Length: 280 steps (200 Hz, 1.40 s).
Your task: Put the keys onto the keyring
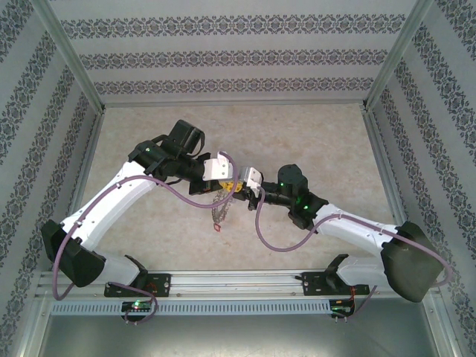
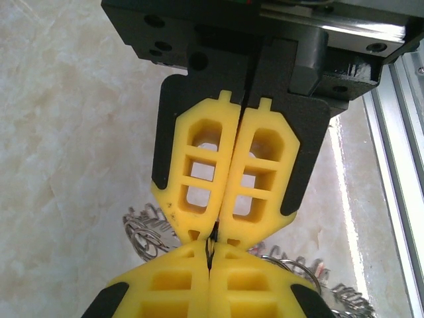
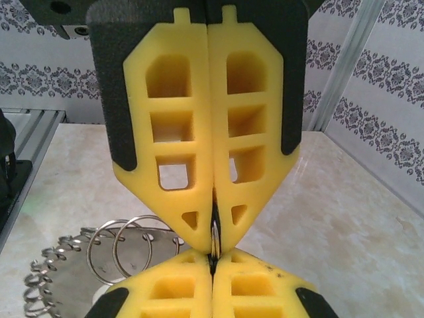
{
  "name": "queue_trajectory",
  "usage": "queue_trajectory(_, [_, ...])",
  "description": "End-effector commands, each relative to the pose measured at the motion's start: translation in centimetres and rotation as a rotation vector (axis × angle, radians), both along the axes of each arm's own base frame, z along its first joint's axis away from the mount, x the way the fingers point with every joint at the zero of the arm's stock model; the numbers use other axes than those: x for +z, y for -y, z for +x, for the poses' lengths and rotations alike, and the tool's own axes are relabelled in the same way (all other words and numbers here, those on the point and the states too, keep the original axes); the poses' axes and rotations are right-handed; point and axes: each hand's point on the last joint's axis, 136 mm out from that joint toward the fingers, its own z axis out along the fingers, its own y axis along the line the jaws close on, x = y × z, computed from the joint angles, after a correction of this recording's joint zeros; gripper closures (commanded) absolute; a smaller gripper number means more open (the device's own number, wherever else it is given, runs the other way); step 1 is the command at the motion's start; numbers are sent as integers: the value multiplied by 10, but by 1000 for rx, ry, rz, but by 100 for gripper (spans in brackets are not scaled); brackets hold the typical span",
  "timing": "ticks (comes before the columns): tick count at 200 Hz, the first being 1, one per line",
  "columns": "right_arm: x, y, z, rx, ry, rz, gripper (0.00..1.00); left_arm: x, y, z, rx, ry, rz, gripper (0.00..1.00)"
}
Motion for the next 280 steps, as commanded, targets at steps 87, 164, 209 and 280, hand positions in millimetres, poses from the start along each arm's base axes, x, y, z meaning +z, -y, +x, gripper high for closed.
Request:
queue_trajectory(87, [38,23,-5,-28,132,173,100,69,4,1,107,134,-242,50])
queue_trajectory(164, [62,33,-22,81,148,276,100,64,6,3,130,166,-380,55])
queue_trajectory(209, [70,35,-24,104,135,314,100,64,12,7,124,180,-422,57])
queue_trajectory(280, [71,31,-25,126,122,322,100,63,18,-11,17,147,-444,70])
